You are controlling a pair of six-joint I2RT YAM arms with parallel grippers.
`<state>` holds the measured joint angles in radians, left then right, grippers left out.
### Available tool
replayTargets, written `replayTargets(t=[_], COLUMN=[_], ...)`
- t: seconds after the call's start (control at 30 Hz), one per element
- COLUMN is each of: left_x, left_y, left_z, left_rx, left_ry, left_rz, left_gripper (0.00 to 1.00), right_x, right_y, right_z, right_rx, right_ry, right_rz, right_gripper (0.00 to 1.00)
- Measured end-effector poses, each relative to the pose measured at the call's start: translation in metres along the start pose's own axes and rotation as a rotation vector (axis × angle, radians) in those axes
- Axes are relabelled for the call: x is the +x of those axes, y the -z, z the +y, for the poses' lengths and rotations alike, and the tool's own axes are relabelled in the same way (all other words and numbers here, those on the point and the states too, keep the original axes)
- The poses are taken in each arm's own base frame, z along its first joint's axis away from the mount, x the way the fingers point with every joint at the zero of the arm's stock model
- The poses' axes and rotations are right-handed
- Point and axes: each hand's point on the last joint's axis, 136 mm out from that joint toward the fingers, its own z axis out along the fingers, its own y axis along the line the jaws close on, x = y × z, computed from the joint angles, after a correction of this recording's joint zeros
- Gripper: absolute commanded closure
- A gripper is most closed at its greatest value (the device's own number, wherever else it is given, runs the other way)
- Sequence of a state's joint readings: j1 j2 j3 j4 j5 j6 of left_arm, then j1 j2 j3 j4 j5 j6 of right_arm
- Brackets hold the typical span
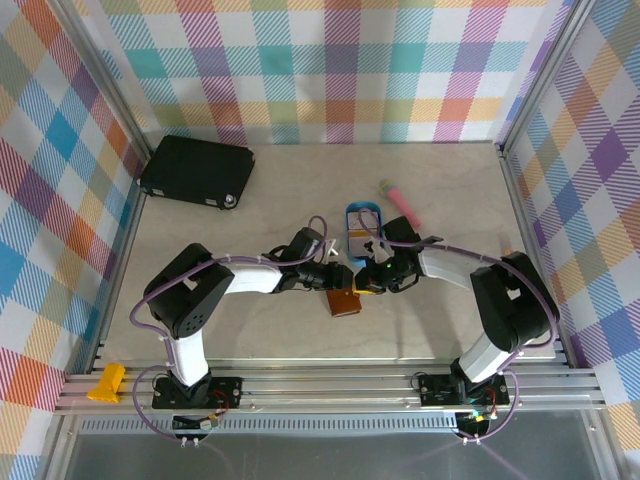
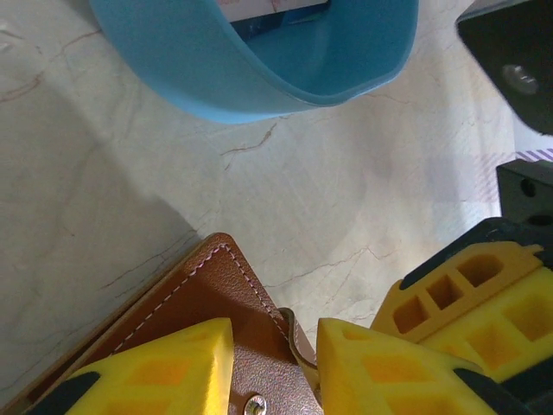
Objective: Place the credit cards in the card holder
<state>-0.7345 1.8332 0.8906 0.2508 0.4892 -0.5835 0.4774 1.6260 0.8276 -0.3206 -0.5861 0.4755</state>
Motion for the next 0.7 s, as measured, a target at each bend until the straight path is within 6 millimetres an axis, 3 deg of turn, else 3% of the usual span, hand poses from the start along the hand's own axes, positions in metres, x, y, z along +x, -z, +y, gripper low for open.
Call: replayTargets(t=[0.33,0.53,0.7], left_x=[-0.005,-0.012,-0.019], left_y=[0.011,0.021,0.041], left_z=[0.006,-0.008,-0.029], left_rx=[-0.040,-0.005,0.036], left_ry=[0.041,0.057,0.057], left_rz=[-0.023,-0.040,-0.071], left_gripper=[0.66,0.56,0.59], right_x=[-0.004,-0.001,0.000], right_y=[-0.013,-0.016,-0.017], right_z=[-0.001,-0.002,-0.002], right_rx=[-0.031,-0.032,-0.037], right_ry=[-0.031,-0.027,-0.020], right_rz=[-0.009,-0.008,-0.011], right_gripper=[1.00,1.00,1.00])
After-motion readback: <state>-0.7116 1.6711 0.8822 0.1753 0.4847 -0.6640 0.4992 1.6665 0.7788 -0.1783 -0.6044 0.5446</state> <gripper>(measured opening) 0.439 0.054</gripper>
